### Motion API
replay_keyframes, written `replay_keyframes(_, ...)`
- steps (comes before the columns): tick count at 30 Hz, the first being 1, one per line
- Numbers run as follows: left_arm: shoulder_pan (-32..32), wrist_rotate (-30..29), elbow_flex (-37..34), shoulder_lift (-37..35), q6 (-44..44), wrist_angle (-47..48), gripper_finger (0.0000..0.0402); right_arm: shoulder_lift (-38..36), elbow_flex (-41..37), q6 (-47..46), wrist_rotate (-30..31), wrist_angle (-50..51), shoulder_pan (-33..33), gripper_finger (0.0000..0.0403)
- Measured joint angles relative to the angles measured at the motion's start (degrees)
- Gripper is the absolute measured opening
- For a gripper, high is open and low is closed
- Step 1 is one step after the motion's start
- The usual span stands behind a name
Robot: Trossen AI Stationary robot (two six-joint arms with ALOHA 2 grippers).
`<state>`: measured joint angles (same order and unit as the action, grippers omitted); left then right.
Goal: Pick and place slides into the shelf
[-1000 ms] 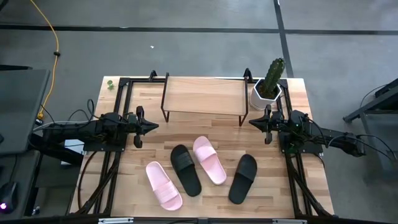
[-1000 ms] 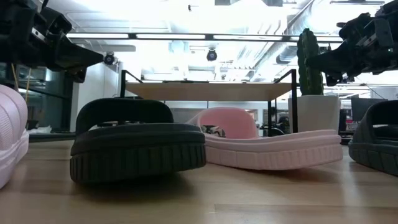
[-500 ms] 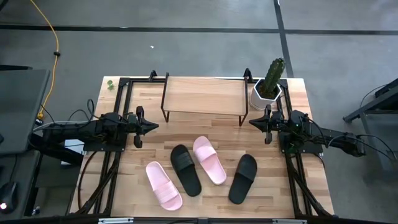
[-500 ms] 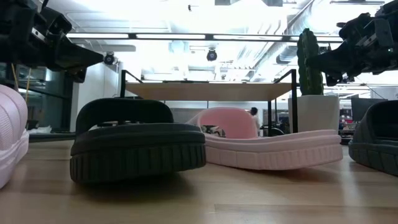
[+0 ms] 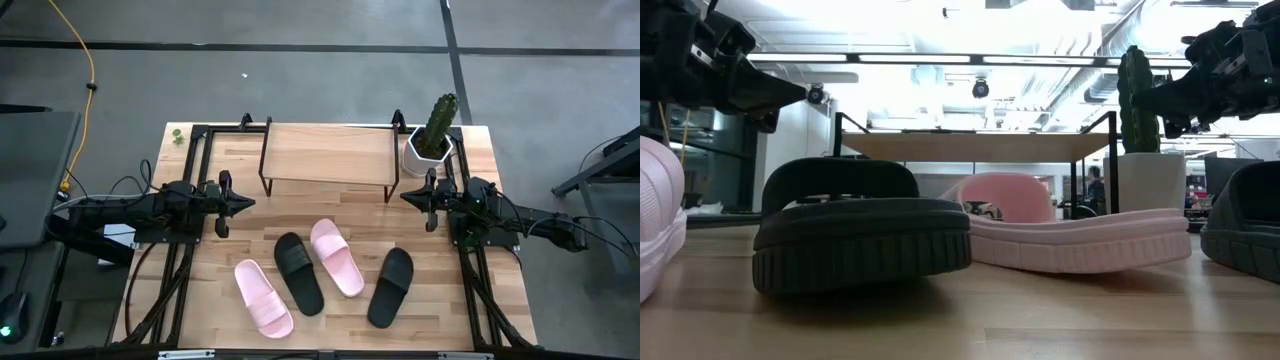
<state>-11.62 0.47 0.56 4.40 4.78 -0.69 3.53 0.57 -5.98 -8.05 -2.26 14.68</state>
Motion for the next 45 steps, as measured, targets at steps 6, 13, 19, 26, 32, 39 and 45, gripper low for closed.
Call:
replay_keyframes(6, 0.00, 0.00, 0.00, 0.00, 0.00, 0.00, 0.0001, -0.01, -0.01, 0.03, 0.00, 0.00, 0.01, 0.0000)
replay_keyframes(13, 0.02, 0.00, 0.00, -0.02, 0.00, 0.00, 0.0001, 0.00, 0.01, 10.09, 1.52, 0.08, 0.02, 0.0000)
replay_keyframes(19, 0.00, 0.00, 0.00, -0.02, 0.02, 0.00, 0.0001, -0.01, 0.01, 22.28, 1.53, 0.10, 0.02, 0.0000)
replay_keyframes(26, 0.00, 0.12, 0.00, -0.02, 0.02, 0.00, 0.0001, 0.00, -0.01, 31.68, 1.52, 0.12, 0.00, 0.0000)
replay_keyframes(32, 0.01, 0.15, 0.00, -0.02, 0.02, 0.00, 0.0001, -0.01, 0.00, 30.86, 1.50, 0.12, 0.02, 0.0000)
replay_keyframes(39, 0.00, -0.18, 0.00, -0.02, -0.50, -0.02, 0.0001, 0.00, -0.01, 24.42, 0.32, -0.17, 0.00, 0.0000)
replay_keyframes(45, 0.01, -1.02, 0.00, -0.02, -0.90, -0.17, 0.0001, -0.02, 0.01, 7.93, 0.93, -0.32, 0.01, 0.0000)
